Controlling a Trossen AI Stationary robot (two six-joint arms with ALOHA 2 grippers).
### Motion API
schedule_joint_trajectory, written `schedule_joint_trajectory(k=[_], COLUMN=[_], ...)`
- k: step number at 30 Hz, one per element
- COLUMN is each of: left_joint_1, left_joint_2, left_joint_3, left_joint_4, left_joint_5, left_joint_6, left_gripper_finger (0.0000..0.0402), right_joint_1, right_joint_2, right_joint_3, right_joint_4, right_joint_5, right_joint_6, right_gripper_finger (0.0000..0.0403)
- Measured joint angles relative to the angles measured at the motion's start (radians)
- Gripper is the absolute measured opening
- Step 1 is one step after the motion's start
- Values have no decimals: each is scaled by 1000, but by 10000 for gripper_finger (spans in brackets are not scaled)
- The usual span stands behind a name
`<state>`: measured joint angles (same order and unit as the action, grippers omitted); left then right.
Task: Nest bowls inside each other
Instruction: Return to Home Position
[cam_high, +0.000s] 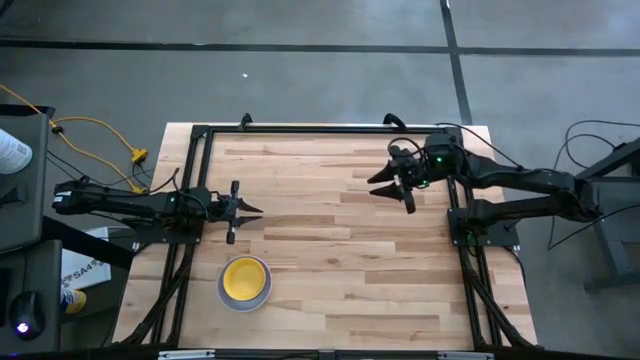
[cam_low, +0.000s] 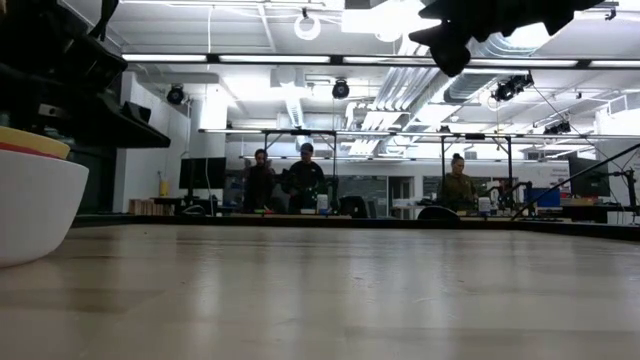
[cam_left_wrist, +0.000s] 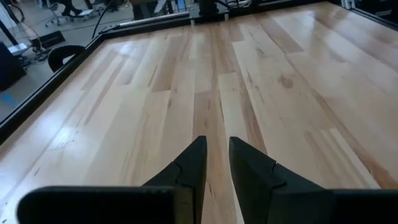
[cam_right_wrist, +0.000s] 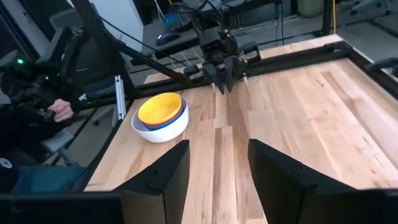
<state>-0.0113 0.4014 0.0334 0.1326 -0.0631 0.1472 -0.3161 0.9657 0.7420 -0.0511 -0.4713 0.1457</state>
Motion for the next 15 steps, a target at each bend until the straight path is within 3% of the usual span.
schedule_joint_trajectory(k=[15], left_joint_1=[18], left_joint_2=[-8], left_joint_3=[-6], left_joint_4=[-17], left_joint_5=[-24], left_joint_6=[32], left_gripper_finger=[69], right_joint_1=[-1], right_joint_2=[-1], right_joint_3=[-103], right_joint_4=[93], right_joint_5=[30], right_joint_6=[19], right_gripper_finger=[156])
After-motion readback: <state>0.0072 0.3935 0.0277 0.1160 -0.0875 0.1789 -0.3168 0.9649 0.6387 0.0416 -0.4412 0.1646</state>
